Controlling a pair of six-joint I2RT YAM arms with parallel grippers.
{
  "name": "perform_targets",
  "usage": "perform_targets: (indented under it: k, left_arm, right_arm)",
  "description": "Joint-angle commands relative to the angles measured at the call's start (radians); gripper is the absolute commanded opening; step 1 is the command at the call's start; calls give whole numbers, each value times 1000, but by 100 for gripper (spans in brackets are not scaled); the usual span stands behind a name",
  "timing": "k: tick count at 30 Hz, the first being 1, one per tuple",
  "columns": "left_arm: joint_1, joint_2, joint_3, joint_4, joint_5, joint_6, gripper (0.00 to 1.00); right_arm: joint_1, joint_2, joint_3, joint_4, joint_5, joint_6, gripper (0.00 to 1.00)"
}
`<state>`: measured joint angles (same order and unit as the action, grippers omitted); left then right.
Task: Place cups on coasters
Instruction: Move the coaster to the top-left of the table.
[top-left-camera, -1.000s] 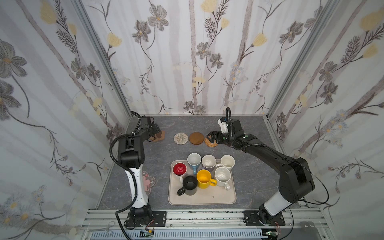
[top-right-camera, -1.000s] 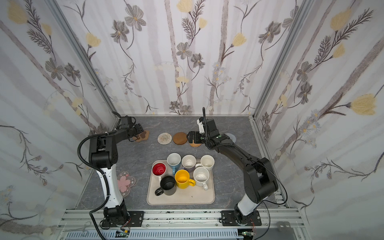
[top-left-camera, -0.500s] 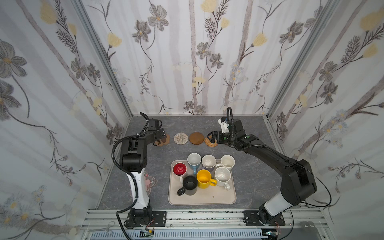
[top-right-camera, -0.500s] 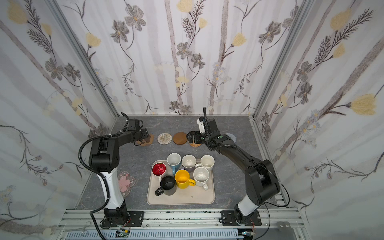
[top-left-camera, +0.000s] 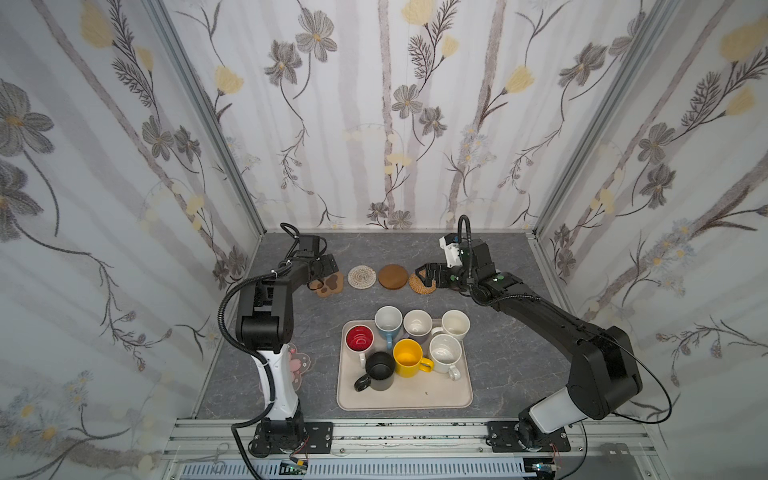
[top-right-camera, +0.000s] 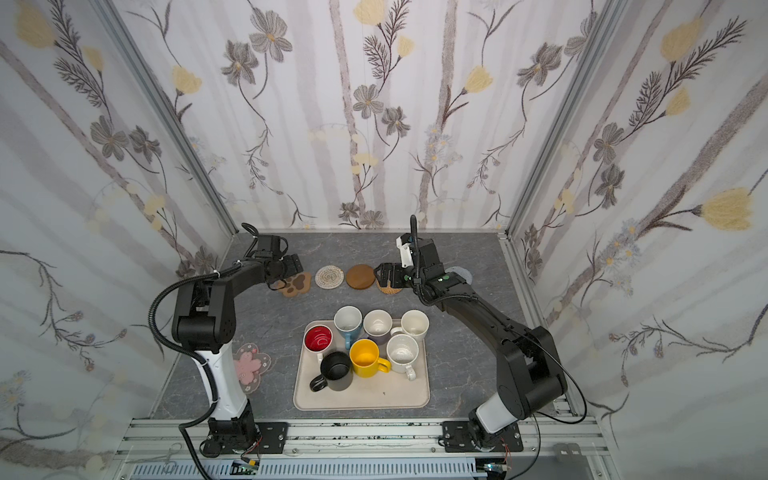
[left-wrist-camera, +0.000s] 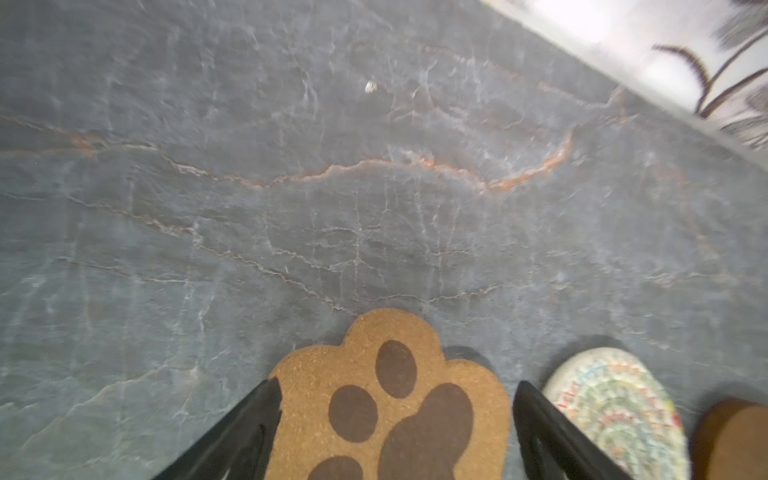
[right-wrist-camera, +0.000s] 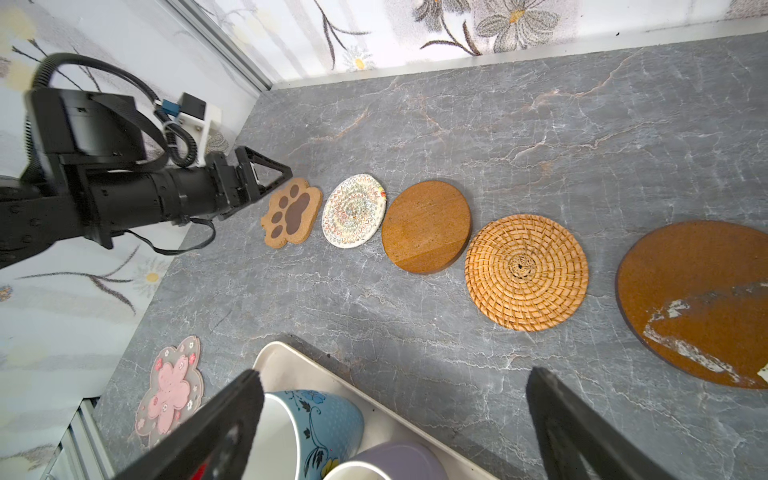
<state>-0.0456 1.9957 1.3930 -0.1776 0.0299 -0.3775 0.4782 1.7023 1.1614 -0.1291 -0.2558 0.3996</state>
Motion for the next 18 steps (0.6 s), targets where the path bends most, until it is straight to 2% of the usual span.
perform_targets:
  k: [1,6,14,15,18]
  left_arm:
    - [10,-65,3,-61,-8,-96,100]
    - [34,-209,-92,-65,11,-202,100]
    - [61,-541,-402,-70,-55,-314,100]
    - [70,-588,-444,-73,-55,-319,99]
    - [107,-688,-543,-112,-26,-331,89]
  right_arm:
    - [0,-14,12,48,6,4,100]
    - [0,-19,17,90,10,21,100]
    - [1,-47,-53,212,-8,69,100]
    - [1,-55,-73,233,-11,73,100]
    - [1,-74,-120,277,-9,83,100]
